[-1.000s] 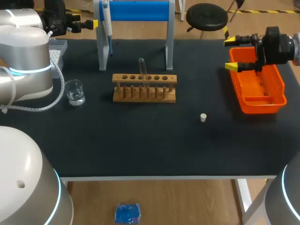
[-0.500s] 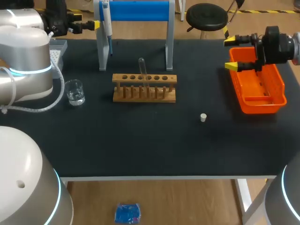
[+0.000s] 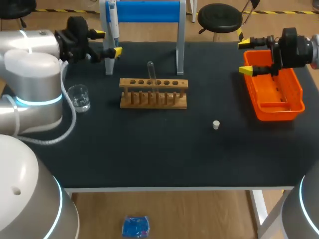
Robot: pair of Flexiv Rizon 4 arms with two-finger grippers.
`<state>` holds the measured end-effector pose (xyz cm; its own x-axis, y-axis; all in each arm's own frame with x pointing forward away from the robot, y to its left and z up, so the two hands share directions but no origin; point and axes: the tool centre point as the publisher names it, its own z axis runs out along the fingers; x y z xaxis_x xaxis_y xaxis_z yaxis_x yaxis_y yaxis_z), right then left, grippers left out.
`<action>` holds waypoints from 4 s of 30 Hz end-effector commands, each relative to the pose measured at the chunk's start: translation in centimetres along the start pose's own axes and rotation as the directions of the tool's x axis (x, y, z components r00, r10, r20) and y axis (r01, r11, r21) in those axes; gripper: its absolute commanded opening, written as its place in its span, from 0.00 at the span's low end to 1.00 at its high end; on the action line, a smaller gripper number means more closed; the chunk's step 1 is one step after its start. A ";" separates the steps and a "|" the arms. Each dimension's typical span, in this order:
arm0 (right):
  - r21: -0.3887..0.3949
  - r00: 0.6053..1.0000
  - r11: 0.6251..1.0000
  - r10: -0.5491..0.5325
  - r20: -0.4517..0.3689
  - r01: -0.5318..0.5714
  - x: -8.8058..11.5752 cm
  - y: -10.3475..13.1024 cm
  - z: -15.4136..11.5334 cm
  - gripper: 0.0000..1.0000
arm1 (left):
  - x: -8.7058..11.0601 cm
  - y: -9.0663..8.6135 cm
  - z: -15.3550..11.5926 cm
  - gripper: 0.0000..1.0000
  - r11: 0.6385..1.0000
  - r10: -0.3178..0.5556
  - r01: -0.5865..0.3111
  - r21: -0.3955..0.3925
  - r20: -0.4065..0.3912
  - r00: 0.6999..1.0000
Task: Invert the test tube, pick up the pipette, mount the tip to pipette, aspirate from beaker and dispense into the tube, eject the tip, return the pipette, and cap with the stopper.
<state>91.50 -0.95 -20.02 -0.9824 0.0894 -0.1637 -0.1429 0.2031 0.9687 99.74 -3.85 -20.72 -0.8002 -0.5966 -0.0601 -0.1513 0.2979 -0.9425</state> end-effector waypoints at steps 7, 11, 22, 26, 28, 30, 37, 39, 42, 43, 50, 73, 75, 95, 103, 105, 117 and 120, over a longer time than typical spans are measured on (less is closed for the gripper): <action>0.000 1.000 1.000 0.000 -0.004 0.000 -0.1 -0.1 -0.1 1.00 | 4.7 1.7 -0.8 1.00 0.998 0.056 -0.056 0.000 -0.077 0.995; 0.000 1.000 1.000 0.000 -0.004 0.000 -0.1 -0.1 -0.1 1.00 | 5.0 2.8 -1.3 1.00 0.999 0.047 -0.048 -0.005 -0.083 0.995; 0.000 1.000 1.000 0.000 -0.004 0.000 -0.1 -0.1 -0.1 1.00 | 5.4 3.9 -1.9 1.00 0.998 0.068 -0.068 -0.001 -0.123 0.990; 0.000 1.000 1.000 0.000 -0.004 0.000 -0.1 -0.1 -0.1 1.00 | 5.4 4.1 -2.0 1.00 0.997 0.071 -0.072 -0.006 -0.110 0.991; 0.000 1.000 1.000 0.000 -0.004 0.000 -0.1 -0.1 -0.1 1.00 | 5.4 4.1 -2.0 1.00 0.997 0.071 -0.072 -0.006 -0.110 0.991; 0.000 1.000 1.000 0.000 -0.004 0.000 -0.1 -0.1 -0.1 1.00 | 5.4 4.1 -2.0 1.00 0.997 0.071 -0.072 -0.006 -0.110 0.991; 0.000 1.000 1.000 0.000 -0.004 0.000 -0.1 -0.1 -0.1 1.00 | 5.4 4.1 -2.0 1.00 0.997 0.071 -0.072 -0.006 -0.110 0.991; 0.000 1.000 1.000 0.000 -0.004 0.000 -0.1 -0.1 -0.1 1.00 | 5.4 4.1 -2.0 1.00 0.997 0.071 -0.072 -0.006 -0.110 0.991; -0.005 0.999 1.000 -0.008 -0.032 0.008 0.1 0.0 1.2 1.00 | 5.4 4.1 -2.0 1.00 0.997 0.071 -0.072 -0.006 -0.110 0.991; -0.001 0.999 1.000 -0.011 -0.039 0.011 0.1 0.1 1.9 1.00 | 5.4 4.1 -2.0 1.00 0.997 0.071 -0.072 -0.006 -0.110 0.991; -0.010 0.996 1.000 -0.022 -0.089 0.021 -0.5 0.8 5.8 1.00 | 5.4 4.1 -2.0 1.00 0.997 0.071 -0.072 -0.006 -0.110 0.991; 0.002 0.978 1.000 0.007 -0.207 -0.006 1.2 -0.6 17.6 1.00 | 5.4 4.1 -2.0 1.00 0.997 0.071 -0.072 -0.006 -0.110 0.991; 0.004 0.976 1.000 0.014 -0.215 -0.013 1.6 -0.8 18.2 1.00 | 5.4 4.1 -2.0 1.00 0.997 0.071 -0.072 -0.006 -0.110 0.991; 0.011 0.963 1.000 0.016 -0.269 -0.014 2.7 -2.4 23.9 1.00 | 5.4 4.1 -2.0 1.00 0.997 0.071 -0.072 -0.006 -0.110 0.991; 0.006 0.966 1.000 0.026 -0.256 -0.025 2.2 -3.2 25.4 1.00 | 5.4 4.1 -2.0 1.00 0.997 0.071 -0.072 -0.006 -0.110 0.991; 0.002 0.967 1.000 0.029 -0.253 -0.029 2.0 -3.3 25.8 1.00 | 5.4 4.1 -2.0 1.00 0.997 0.071 -0.072 -0.006 -0.110 0.991; -0.042 0.976 0.996 0.066 -0.208 -0.076 0.6 -3.5 27.3 1.00 | 5.4 4.1 -2.0 1.00 0.997 0.071 -0.072 -0.006 -0.110 0.991; -0.057 0.977 0.995 0.068 -0.202 -0.082 0.5 -3.3 27.5 0.96 | 5.4 4.1 -2.0 1.00 0.997 0.071 -0.072 -0.006 -0.110 0.991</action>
<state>94.47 24.91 -28.15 -0.9942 -0.0927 -0.0543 -0.0677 0.1480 0.9867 93.77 -4.32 -24.17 -0.8700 -0.4852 -0.0876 -0.0994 0.3466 -0.9327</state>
